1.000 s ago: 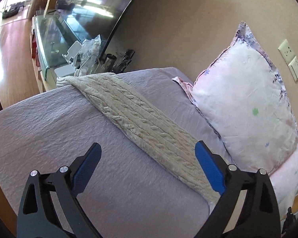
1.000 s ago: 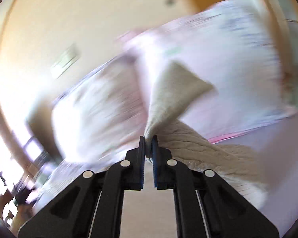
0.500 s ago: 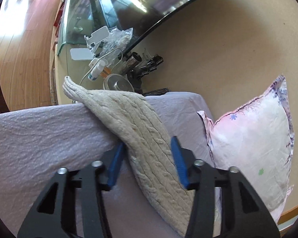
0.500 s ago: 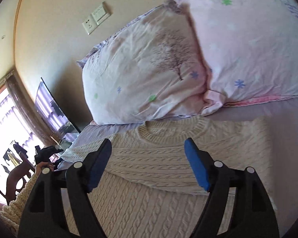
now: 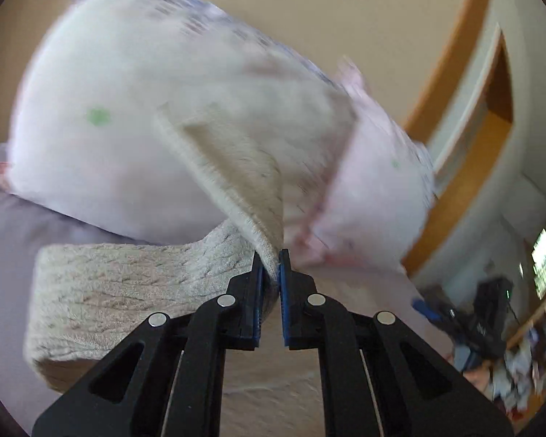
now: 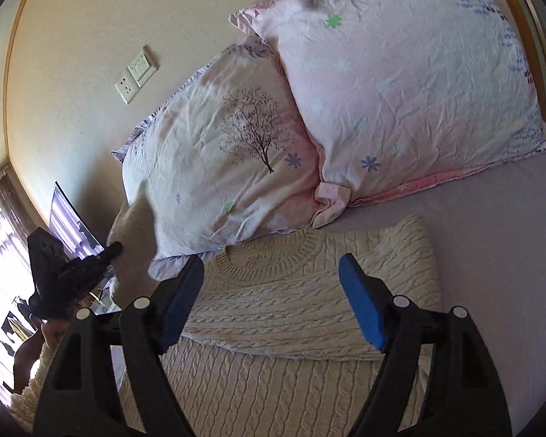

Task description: Fold small clothes

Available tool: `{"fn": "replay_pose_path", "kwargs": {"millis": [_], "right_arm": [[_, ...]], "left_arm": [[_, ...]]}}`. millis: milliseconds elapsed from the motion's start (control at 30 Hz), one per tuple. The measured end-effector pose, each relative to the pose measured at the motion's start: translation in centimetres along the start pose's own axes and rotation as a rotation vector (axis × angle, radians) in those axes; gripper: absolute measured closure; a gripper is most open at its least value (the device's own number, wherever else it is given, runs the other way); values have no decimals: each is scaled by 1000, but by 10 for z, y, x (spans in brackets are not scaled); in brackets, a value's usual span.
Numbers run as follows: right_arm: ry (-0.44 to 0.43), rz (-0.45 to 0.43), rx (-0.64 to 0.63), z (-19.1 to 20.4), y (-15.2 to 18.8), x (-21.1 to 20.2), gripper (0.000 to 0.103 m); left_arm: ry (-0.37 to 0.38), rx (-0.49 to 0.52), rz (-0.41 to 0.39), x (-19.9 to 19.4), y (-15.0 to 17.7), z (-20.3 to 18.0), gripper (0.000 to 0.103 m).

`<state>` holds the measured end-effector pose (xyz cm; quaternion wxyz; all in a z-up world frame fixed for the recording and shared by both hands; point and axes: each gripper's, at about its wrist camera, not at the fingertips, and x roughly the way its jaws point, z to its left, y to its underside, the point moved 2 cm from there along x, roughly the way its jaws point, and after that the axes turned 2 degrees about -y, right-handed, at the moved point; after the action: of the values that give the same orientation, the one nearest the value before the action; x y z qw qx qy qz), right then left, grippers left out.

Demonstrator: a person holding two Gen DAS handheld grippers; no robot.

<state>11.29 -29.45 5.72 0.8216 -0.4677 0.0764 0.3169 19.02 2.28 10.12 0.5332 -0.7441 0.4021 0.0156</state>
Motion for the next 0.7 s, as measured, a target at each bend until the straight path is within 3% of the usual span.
{"fn": "replay_pose_path", "kwargs": {"millis": [67, 133, 167, 200, 267, 300, 400, 433, 467, 500, 567, 633, 700], "right_arm": [[33, 47, 37, -12, 5, 14, 27], [73, 92, 81, -27, 8, 23, 31], [98, 115, 109, -37, 10, 26, 40], [115, 130, 123, -44, 11, 28, 43], [176, 164, 136, -58, 12, 36, 50], [210, 174, 139, -64, 13, 40, 51], [297, 201, 121, -74, 19, 52, 57], [305, 220, 112, -76, 24, 56, 66], [319, 272, 89, -77, 31, 66, 91], [329, 277, 72, -78, 36, 70, 92], [366, 193, 63, -81, 29, 62, 99], [379, 115, 131, -91, 17, 47, 99], [367, 118, 151, -92, 14, 35, 96]], "left_arm": [[53, 97, 160, 50, 33, -42, 95], [58, 123, 214, 63, 52, -51, 95], [46, 121, 213, 58, 57, -48, 91], [23, 105, 200, 48, 58, -39, 83], [-70, 47, 137, 15, 54, -7, 23], [-125, 30, 98, -3, 55, 7, 19], [-295, 6, 75, -48, 60, 43, 19], [-337, -19, 86, -60, 67, 56, 17], [-351, -43, 110, -70, 74, 66, 16], [-362, -70, 135, -78, 81, 75, 16], [-365, -112, 183, -87, 101, 86, 16], [-351, -124, 202, -92, 115, 89, 16], [-320, -126, 203, -97, 126, 87, 16]]}}
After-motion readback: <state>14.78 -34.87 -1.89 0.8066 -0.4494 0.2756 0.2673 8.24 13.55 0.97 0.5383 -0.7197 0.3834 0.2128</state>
